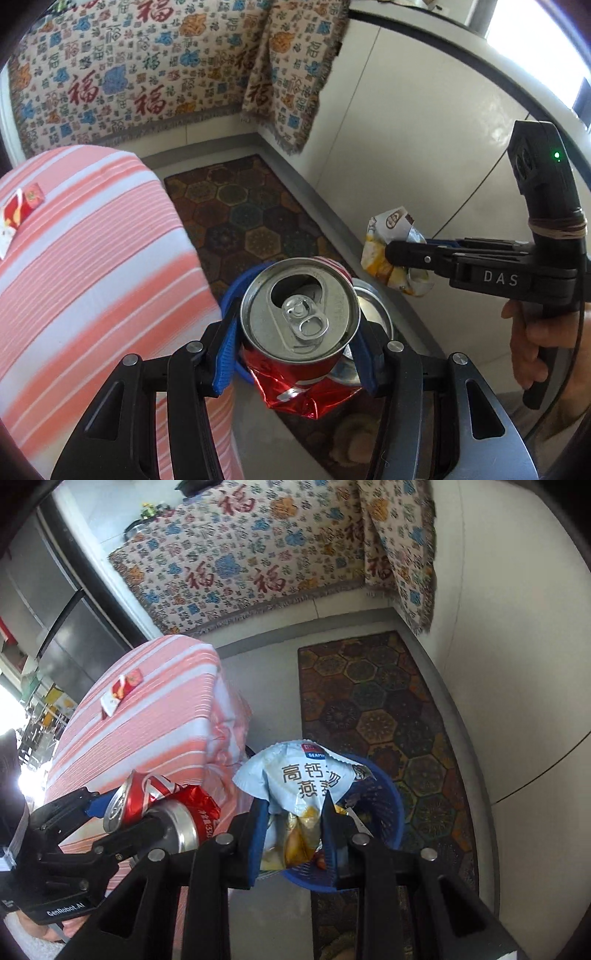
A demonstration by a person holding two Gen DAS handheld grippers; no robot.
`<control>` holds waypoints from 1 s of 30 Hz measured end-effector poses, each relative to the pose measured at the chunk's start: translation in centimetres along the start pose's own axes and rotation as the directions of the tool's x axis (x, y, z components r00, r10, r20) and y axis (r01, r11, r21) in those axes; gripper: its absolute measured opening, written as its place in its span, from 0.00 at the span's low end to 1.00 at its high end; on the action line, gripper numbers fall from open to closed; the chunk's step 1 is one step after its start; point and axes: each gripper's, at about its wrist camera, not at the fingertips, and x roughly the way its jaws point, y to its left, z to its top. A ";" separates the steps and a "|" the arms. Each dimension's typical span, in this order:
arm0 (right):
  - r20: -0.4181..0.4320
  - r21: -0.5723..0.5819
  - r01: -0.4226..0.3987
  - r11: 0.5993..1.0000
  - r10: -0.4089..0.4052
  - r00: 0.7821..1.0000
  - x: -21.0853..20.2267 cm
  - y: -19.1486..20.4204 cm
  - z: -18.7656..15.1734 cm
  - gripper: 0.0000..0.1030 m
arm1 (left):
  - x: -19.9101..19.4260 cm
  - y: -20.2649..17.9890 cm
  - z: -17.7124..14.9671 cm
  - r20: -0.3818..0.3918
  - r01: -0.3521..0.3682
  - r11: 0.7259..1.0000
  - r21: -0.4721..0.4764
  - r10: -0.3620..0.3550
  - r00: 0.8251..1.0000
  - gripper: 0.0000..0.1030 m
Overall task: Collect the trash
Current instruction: 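Open both tools over the basket to drop the can and wrapper, then bring both tools back over the table toward the paper cup and red wrapper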
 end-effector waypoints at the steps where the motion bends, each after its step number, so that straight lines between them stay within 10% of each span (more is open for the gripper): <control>1: -0.008 0.012 -0.001 1.000 0.001 1.000 0.5 -0.8 -0.1 0.26 | 0.8 -0.1 0.0 -0.010 -0.001 1.000 0.000 0.001 1.000 0.53; 16: -0.092 0.152 -0.014 0.988 0.028 0.995 7.6 -7.5 -0.4 0.29 | 8.7 -2.0 -0.3 -0.090 -0.033 0.997 0.075 0.040 0.995 0.62; 20: -0.083 0.188 -0.052 0.981 0.069 0.994 8.5 -8.3 -0.3 0.51 | 9.5 -2.1 -0.1 -0.082 -0.037 0.997 0.073 0.043 0.996 0.73; 30: 0.159 0.118 -0.029 0.993 0.010 0.987 2.5 -5.3 0.1 0.51 | -1.2 0.3 -0.2 0.062 -0.042 0.999 0.013 0.042 0.997 0.88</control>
